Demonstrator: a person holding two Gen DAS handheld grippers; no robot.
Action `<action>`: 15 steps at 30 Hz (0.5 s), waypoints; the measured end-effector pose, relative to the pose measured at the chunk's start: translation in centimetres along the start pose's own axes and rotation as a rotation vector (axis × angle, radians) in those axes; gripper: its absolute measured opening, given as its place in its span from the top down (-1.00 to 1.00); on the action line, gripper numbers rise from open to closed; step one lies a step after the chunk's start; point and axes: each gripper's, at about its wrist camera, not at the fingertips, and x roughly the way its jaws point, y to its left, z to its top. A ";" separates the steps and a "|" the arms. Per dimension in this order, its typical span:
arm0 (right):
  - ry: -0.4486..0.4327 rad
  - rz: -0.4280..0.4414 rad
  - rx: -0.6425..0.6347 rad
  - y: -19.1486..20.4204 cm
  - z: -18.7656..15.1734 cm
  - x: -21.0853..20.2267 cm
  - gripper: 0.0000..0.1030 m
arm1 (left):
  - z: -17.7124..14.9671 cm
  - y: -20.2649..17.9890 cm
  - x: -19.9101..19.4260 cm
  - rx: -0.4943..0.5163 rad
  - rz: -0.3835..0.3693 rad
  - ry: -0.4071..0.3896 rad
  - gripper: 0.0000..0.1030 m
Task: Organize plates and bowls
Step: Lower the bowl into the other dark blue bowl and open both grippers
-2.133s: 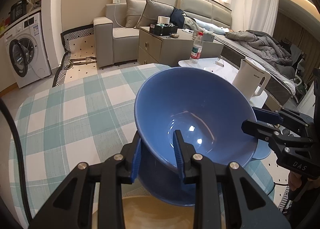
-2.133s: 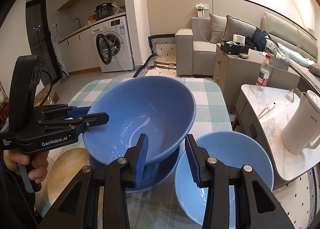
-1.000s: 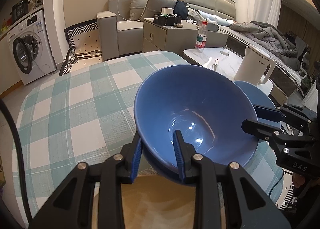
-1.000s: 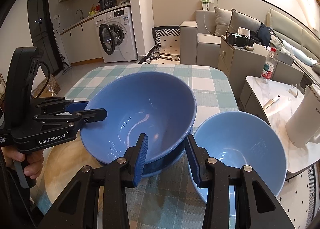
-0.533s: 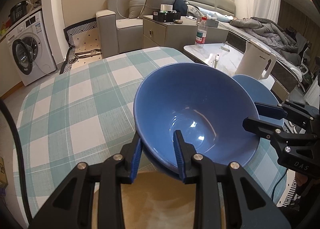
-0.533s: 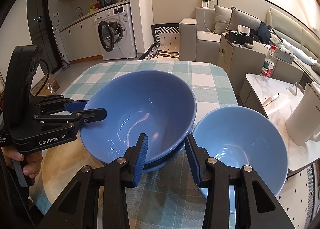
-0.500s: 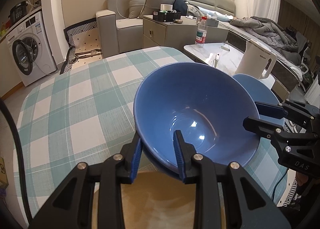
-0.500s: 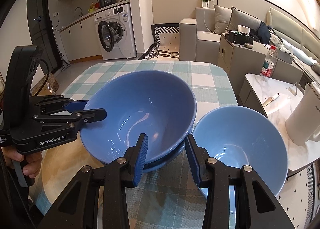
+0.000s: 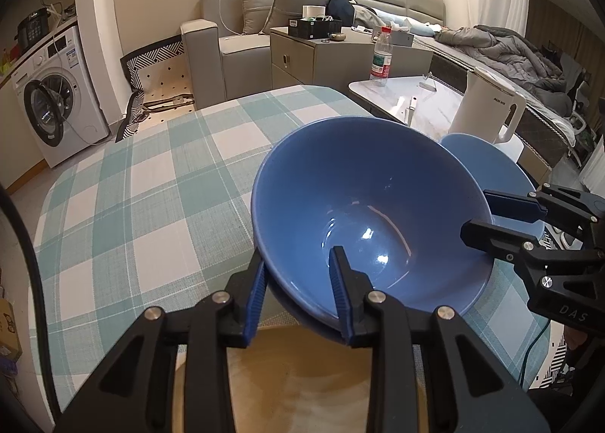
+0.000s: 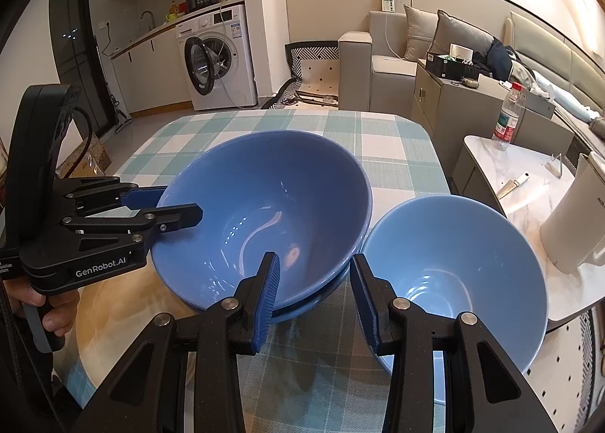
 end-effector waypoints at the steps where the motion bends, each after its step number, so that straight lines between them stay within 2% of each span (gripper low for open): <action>1: 0.000 0.000 0.000 -0.1 0.0 0.0 0.22 | 0.0 0.0 0.0 0.002 0.000 -0.001 0.40; 15: -0.003 0.005 0.005 -0.2 0.0 0.2 0.21 | 0.2 -0.2 0.1 0.010 0.003 0.000 0.38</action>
